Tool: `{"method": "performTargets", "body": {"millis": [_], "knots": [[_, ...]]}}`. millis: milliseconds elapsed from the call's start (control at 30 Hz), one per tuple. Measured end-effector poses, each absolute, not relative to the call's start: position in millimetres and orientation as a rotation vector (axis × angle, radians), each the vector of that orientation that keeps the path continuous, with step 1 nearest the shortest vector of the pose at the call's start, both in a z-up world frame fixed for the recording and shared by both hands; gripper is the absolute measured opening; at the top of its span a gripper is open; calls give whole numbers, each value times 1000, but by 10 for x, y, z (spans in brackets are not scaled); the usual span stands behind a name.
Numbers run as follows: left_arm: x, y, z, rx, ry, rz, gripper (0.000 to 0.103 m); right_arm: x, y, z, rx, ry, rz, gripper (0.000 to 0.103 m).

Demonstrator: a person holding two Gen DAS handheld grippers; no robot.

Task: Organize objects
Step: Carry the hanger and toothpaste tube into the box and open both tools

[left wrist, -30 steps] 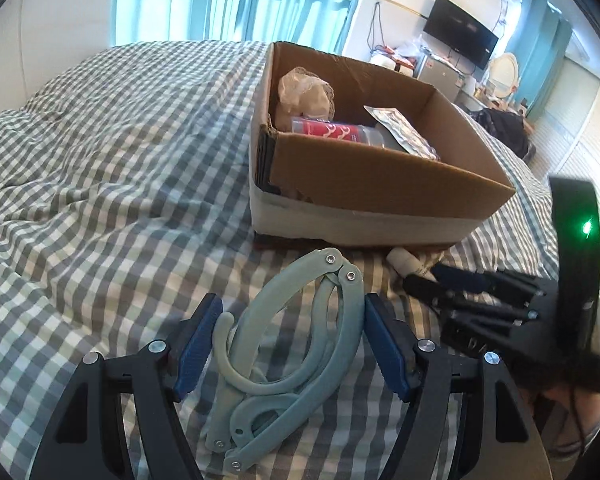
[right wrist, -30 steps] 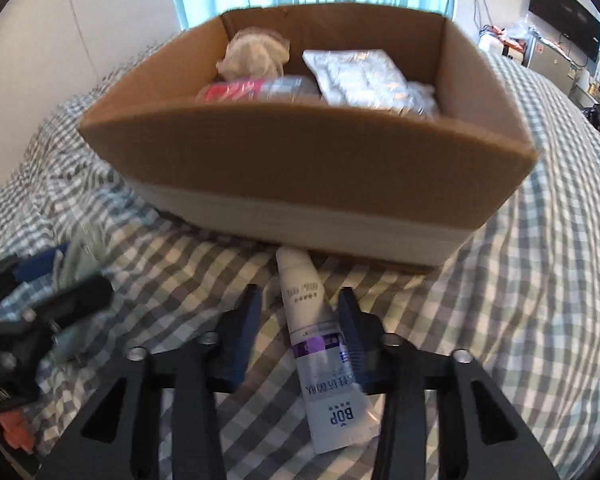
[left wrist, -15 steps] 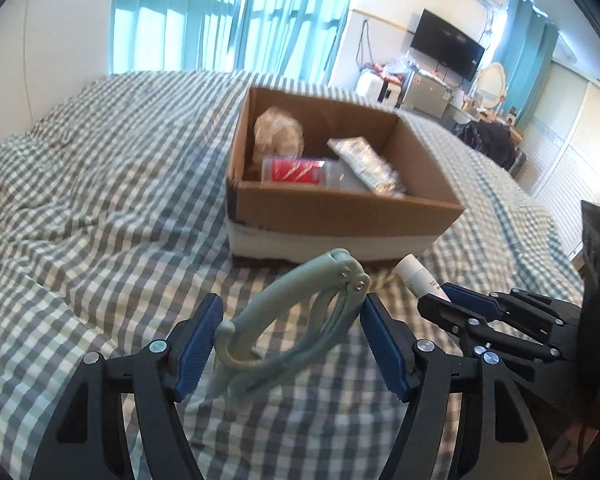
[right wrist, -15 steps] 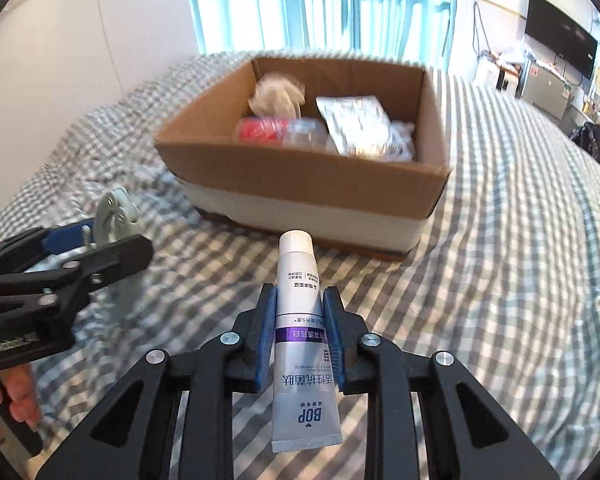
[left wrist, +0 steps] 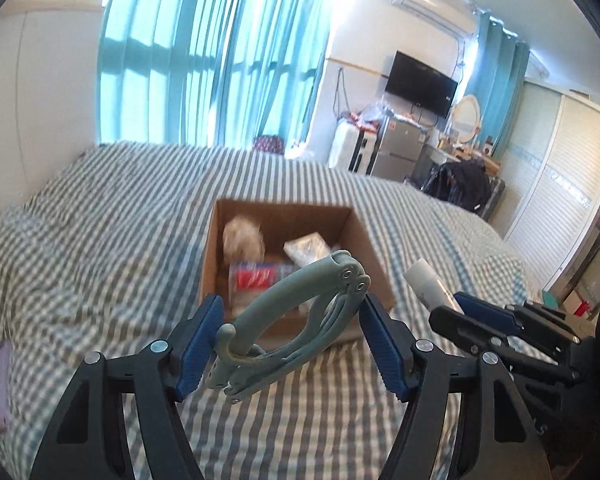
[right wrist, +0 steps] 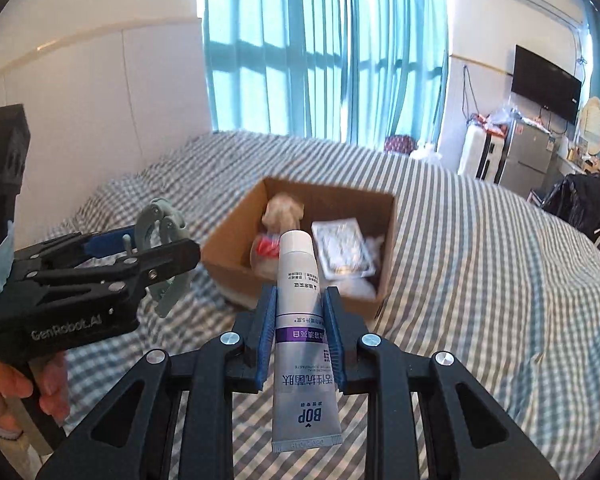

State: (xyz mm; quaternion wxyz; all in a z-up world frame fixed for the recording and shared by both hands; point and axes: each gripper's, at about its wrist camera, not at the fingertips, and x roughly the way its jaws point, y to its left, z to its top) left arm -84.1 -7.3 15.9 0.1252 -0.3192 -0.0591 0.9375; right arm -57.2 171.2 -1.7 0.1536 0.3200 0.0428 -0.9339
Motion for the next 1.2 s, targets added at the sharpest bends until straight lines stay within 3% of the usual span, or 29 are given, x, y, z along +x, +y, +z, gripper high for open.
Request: {"method": "performTargets", "body": {"millis": [400,767,1200], "knots": [[-1796,152,380,-887,-160,2739,72,-1440,1831,322,851,48,-2715,23],[-2641,247,-176,-1042,-197,2691,72,-2526,1993,-261,1006,-112,-2654,23],[-2867,370,-482,-1094,-73,2722,72,-2817,2162,-693,1093,-179,-2622,25]]}}
